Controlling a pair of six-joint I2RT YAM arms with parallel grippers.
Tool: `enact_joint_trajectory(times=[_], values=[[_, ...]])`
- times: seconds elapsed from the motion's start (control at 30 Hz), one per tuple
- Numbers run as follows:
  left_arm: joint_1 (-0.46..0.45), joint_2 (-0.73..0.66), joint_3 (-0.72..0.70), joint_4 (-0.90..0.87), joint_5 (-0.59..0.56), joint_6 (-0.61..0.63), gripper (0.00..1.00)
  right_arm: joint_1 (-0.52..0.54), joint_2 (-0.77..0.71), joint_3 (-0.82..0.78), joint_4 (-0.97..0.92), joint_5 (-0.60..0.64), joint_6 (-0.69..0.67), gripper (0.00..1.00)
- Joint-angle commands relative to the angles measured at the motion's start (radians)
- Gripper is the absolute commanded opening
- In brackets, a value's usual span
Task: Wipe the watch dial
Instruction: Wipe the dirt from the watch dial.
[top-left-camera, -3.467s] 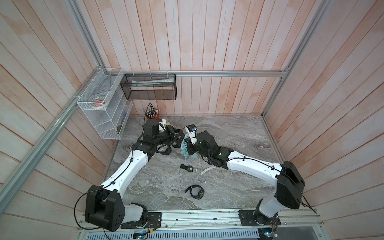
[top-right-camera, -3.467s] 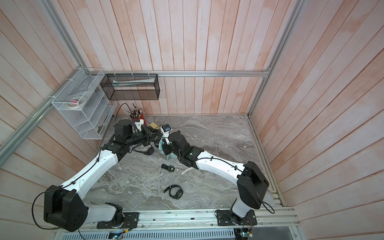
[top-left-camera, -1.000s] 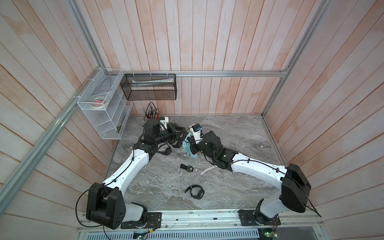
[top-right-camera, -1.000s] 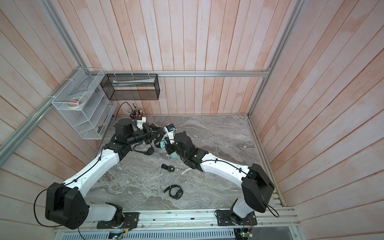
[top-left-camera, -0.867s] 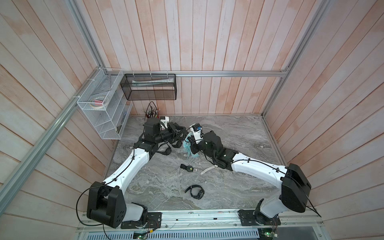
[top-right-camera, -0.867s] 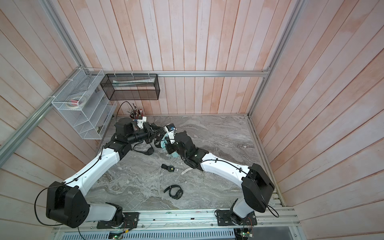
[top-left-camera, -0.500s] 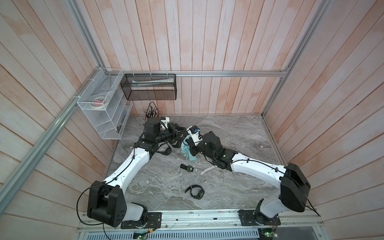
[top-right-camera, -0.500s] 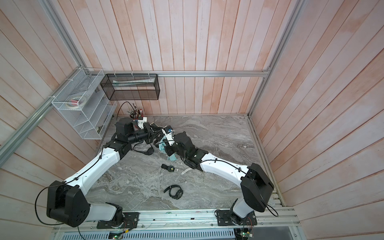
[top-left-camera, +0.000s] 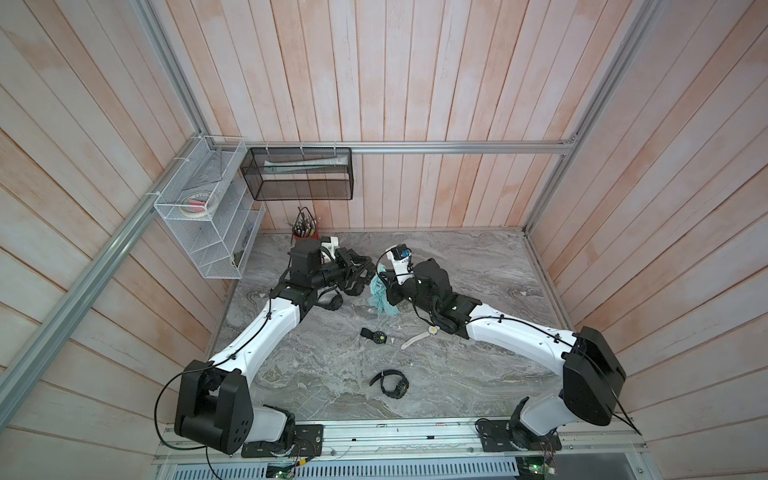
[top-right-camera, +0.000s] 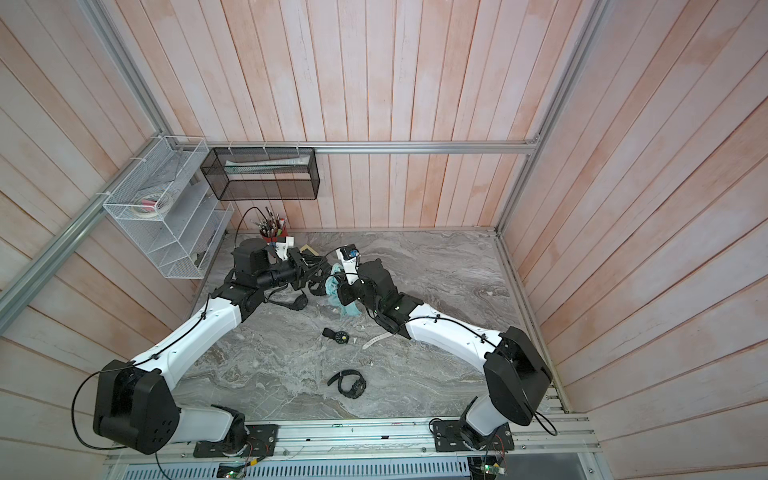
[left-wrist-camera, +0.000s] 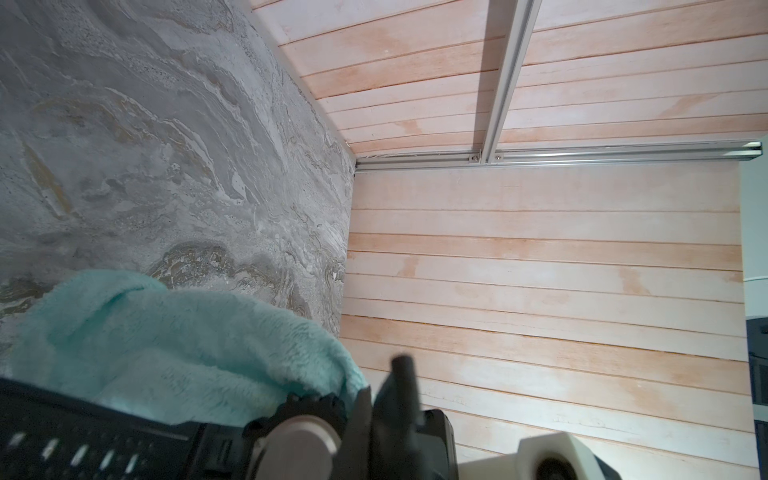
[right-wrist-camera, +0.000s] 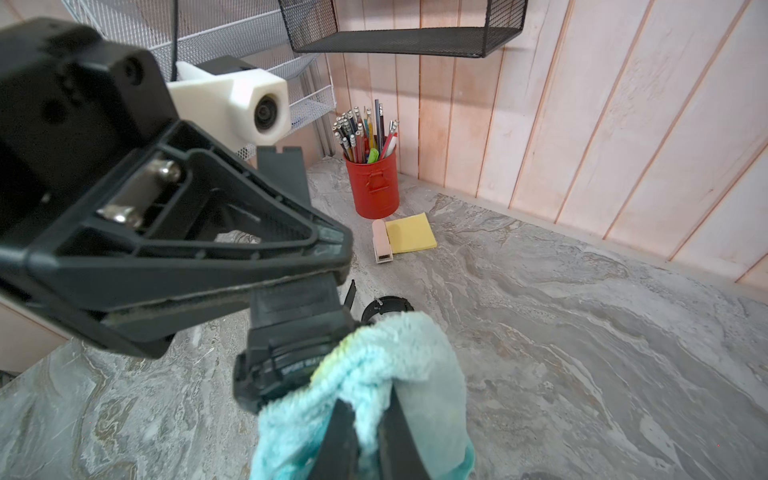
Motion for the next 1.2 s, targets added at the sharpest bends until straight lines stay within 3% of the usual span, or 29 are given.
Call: enact_joint_trajectory(times=[0.0,0.23,0.73,0.97,1.17], values=[[-0.026,-0.009,0.016,-0.055,0.073,0.008,0.00,-0.029,0.008,0.029,0.037,0.045,0.015,0.00],[-0.026,0.021,0.058,-0.043,0.074,-0.003,0.00,0.003,0.011,-0.010,0.030,-0.054,-0.041,0.00],[0.030,0.024,0.054,-0.006,0.124,-0.051,0.00,-0.037,-0.147,-0.121,0.004,0.079,-0.041,0.00],[0.041,0.018,0.041,0.031,0.142,-0.083,0.00,-0.005,-0.221,-0.167,0.019,0.015,-0.094,0.00],[0.040,0.013,0.038,0.024,0.136,-0.081,0.00,0.051,-0.190,-0.138,0.042,-0.040,-0.137,0.00]])
